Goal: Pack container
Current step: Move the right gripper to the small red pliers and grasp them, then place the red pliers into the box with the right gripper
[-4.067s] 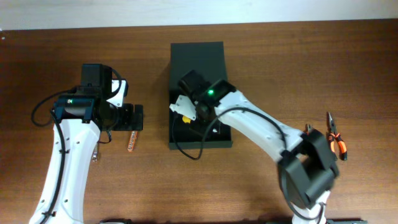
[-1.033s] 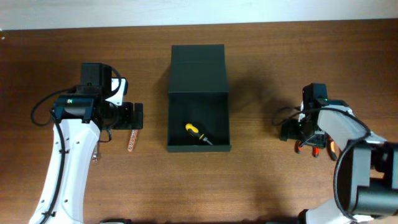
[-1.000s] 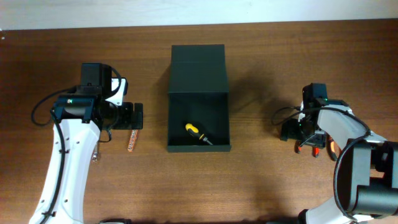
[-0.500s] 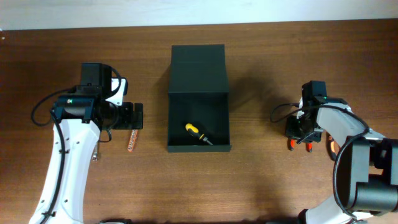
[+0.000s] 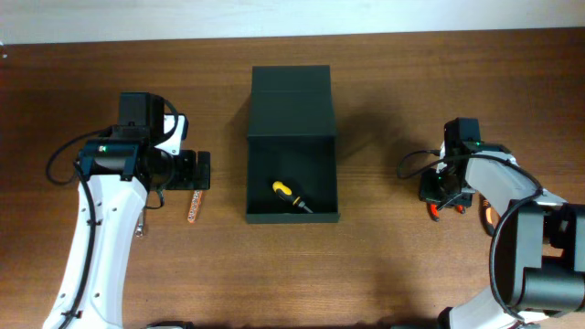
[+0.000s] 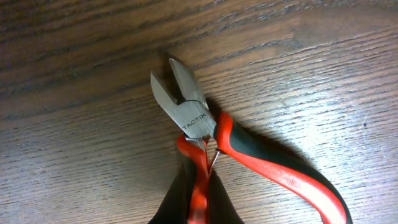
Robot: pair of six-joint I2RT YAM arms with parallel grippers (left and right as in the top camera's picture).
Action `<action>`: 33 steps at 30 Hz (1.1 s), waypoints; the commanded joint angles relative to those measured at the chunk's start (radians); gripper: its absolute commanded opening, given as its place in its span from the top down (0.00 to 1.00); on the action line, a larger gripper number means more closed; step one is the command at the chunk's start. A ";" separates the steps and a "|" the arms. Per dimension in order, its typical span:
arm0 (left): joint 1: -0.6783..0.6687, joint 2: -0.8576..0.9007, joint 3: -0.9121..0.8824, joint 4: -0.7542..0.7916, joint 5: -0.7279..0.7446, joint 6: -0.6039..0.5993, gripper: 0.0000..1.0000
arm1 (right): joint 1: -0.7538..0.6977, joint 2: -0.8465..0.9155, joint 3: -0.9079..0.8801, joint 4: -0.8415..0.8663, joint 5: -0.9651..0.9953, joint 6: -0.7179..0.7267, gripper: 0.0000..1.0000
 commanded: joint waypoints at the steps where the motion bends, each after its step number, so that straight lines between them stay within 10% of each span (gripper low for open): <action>1: -0.003 -0.008 0.016 0.002 0.004 0.016 0.01 | 0.001 0.061 -0.029 0.031 0.053 0.008 0.96; 12: -0.003 -0.008 0.016 0.011 0.000 0.016 0.01 | 0.065 0.014 0.249 -0.179 -0.029 -0.049 0.96; 22: -0.003 -0.008 0.016 0.014 0.000 0.016 0.01 | 0.448 -0.009 0.807 -0.506 -0.043 -0.477 0.96; 33: -0.003 -0.008 0.016 0.026 0.000 0.016 0.01 | 0.746 0.146 0.771 -0.495 -0.115 -0.759 0.96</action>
